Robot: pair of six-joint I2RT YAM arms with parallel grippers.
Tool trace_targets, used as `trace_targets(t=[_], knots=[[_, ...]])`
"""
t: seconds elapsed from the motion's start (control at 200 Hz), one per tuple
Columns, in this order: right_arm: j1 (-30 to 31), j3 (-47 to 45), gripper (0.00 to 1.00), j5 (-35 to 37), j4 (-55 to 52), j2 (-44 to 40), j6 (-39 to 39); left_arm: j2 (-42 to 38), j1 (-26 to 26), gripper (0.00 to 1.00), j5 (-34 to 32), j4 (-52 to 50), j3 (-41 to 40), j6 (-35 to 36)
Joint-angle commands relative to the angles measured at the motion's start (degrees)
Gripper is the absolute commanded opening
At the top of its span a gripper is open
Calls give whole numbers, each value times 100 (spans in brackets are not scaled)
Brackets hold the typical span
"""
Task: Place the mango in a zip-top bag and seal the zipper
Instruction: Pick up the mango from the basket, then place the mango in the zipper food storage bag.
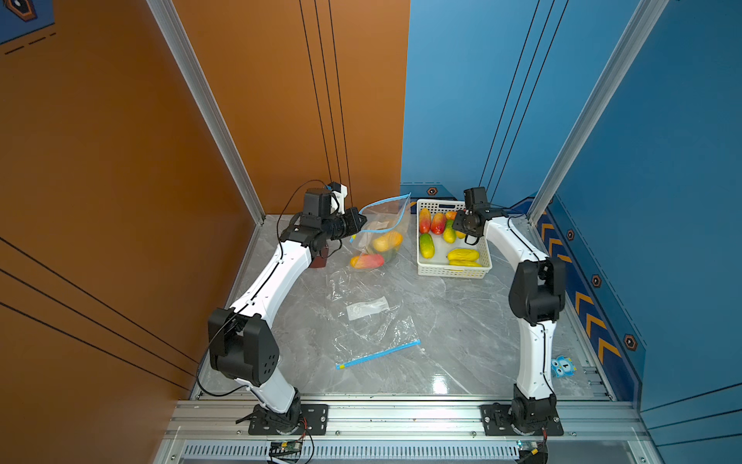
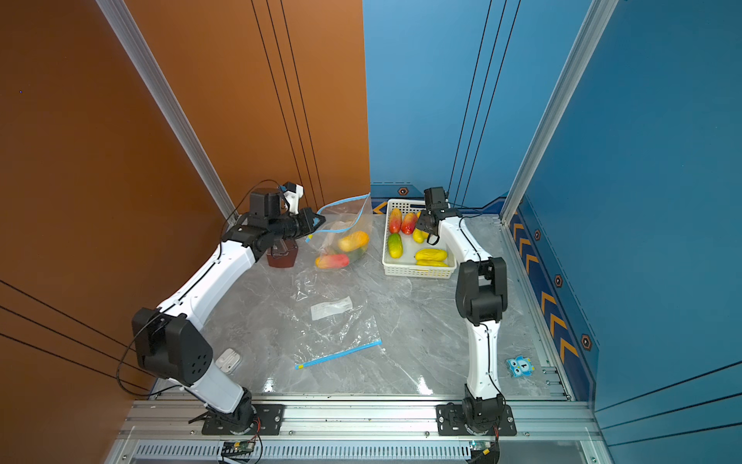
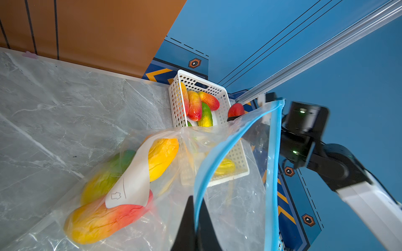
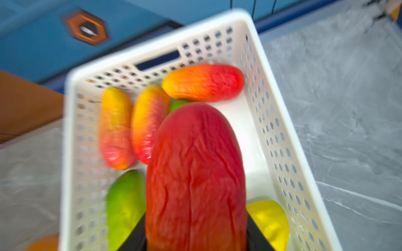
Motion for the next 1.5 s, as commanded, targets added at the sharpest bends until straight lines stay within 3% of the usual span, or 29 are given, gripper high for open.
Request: trace_targets(t=[0.0, 0.08, 0.15, 0.39, 0.651, 0.771, 0.836, 0.971, 1.066, 1.146, 1.361, 1.496], knots=[[323, -1288, 30, -663, 2396, -1596, 119, -178, -39, 0, 64, -3, 10, 96], [674, -1987, 30, -1046, 3538, -2086, 132, -127, -56, 0, 75, 1, 35, 92], [1012, -1915, 30, -1460, 3763, -2066, -20, -97, -66, 0, 100, -4, 54, 85], [1701, -1426, 31, -2374, 4670, -1296, -142, -54, -74, 0, 171, -2, 92, 17], [2023, -1142, 33, -2584, 5273, -578, -187, 40, -114, 0, 249, -3, 403, -83], [2125, -1212, 39, -2545, 5290, -544, -349, 34, -110, 0, 224, 0, 417, -75], [2166, -1221, 51, -2516, 5212, -574, -472, 31, -92, 0, 212, -2, 419, -69], [2225, -1313, 65, -2493, 5118, -698, -859, 40, -48, 0, 228, -3, 427, -98], [2222, -1410, 61, -2489, 5161, -824, -998, 55, -1, 0, 236, -4, 422, -126], [2220, -1400, 71, -2411, 5092, -895, -1028, 66, 38, 0, 243, -9, 431, -158], [2191, -1436, 68, -2433, 5130, -1111, -1010, 104, 101, 0, 230, -3, 443, -181], [2110, -1454, 77, -2559, 4882, -1352, -938, 83, 141, 0, 277, -12, 495, -160]])
